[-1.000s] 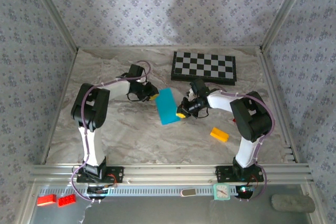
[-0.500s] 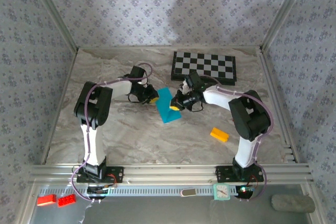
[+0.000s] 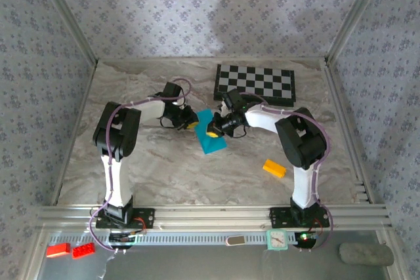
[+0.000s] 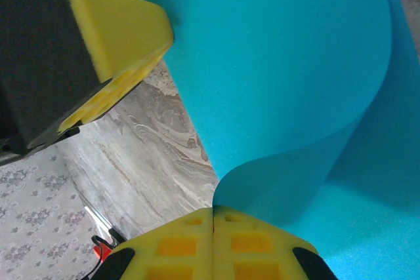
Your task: Fold a paper plane with a square sheet of paper (pick it up from the middle)
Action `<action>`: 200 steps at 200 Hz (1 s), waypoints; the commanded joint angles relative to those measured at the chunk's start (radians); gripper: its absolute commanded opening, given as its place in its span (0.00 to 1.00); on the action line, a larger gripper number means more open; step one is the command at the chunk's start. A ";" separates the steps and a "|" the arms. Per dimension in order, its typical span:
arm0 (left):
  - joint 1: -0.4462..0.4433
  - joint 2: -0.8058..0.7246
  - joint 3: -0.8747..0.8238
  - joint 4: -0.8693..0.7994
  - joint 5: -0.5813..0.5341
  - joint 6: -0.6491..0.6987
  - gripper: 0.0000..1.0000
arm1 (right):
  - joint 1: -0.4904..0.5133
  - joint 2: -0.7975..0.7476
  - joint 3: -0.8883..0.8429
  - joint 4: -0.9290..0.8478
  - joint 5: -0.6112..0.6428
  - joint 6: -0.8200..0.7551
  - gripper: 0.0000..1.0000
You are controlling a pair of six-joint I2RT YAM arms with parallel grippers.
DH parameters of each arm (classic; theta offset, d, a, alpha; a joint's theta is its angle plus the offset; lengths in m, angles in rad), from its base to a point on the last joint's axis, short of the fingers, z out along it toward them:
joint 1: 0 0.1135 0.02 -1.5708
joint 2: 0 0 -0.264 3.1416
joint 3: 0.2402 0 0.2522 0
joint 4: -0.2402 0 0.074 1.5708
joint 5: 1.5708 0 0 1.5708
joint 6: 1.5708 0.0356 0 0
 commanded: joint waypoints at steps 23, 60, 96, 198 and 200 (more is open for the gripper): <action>-0.011 0.031 0.010 -0.052 -0.002 0.017 0.17 | 0.012 0.038 0.028 -0.024 0.035 0.021 0.00; -0.014 0.033 0.007 -0.052 -0.005 0.014 0.17 | 0.015 0.047 0.020 -0.012 0.053 0.037 0.00; -0.015 0.032 0.004 -0.049 -0.008 0.010 0.16 | 0.017 0.054 0.014 0.024 0.052 0.051 0.00; -0.016 0.036 0.004 -0.050 -0.008 0.009 0.17 | 0.023 0.076 0.026 0.028 0.043 0.044 0.00; -0.016 0.035 0.004 -0.050 -0.008 0.008 0.17 | 0.023 0.077 0.027 0.027 0.043 0.044 0.00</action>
